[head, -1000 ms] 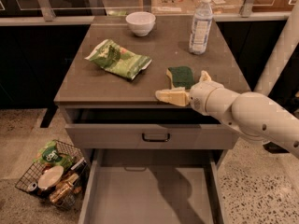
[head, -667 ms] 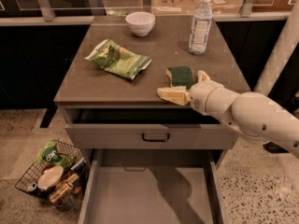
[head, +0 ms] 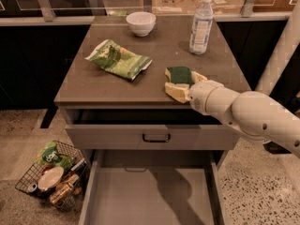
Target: Place sponge into middle drawer
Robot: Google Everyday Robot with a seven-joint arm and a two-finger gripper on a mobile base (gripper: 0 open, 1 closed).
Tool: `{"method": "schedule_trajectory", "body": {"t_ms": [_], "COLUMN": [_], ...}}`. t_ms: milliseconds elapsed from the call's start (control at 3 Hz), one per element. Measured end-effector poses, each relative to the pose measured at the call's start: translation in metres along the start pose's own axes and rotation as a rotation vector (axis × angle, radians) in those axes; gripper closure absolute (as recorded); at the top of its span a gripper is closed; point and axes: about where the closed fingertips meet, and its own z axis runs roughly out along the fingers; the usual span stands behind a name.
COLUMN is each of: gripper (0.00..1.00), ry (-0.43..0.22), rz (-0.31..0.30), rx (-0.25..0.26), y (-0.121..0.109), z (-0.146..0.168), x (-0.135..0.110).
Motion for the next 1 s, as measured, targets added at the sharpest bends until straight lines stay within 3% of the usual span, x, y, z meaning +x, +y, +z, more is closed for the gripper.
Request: {"method": "schedule_trajectory", "body": {"t_ms": [333,1000], "gripper": [1.0,1.0], "ry": [0.0,0.003], "rz": [0.0,-0.017], "rx": [0.0,0.001], "y": [0.0001,-0.0006], "z": [0.0,-0.0037], "x": [-0.0003,-0.009]}}
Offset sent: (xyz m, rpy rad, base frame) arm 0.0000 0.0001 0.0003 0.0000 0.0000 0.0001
